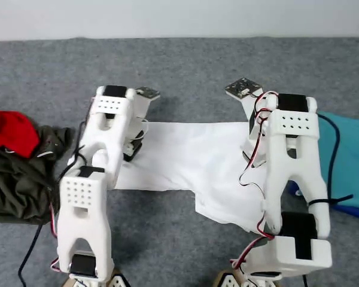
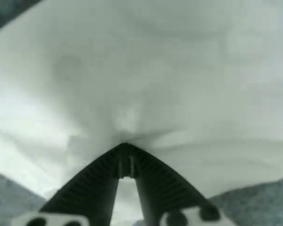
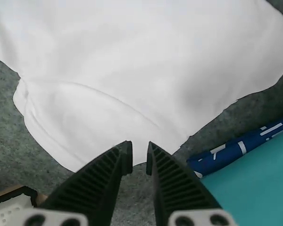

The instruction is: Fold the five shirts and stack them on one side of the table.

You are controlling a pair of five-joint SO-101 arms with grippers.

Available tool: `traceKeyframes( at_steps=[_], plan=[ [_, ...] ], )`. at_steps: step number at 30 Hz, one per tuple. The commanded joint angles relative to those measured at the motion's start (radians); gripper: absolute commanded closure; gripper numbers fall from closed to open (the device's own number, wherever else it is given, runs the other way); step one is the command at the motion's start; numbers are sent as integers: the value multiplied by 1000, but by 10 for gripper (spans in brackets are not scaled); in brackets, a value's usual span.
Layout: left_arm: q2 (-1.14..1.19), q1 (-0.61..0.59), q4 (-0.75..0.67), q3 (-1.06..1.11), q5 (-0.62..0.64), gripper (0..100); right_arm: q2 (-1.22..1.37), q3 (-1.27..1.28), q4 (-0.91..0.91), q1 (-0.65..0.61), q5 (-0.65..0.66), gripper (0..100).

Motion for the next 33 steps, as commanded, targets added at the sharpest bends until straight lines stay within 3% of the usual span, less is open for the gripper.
traceKeyframes(
  at_steps=[1,13,20,25,33],
  plan=[
    [-163,-18,28,87,-34,994,-76,-12,8,13,-12,935],
    [-520,-12,28,476,-66,994,-73,-12,5,5,-12,935],
    [-591,2,-75,458,-61,994,-76,-12,7,4,-12,935],
    [-580,75,-212,463,-58,994,-76,-12,10,4,-12,935],
    [-400,77,-187,501,-58,994,-77,-14,67,13,-12,935]
  ],
)
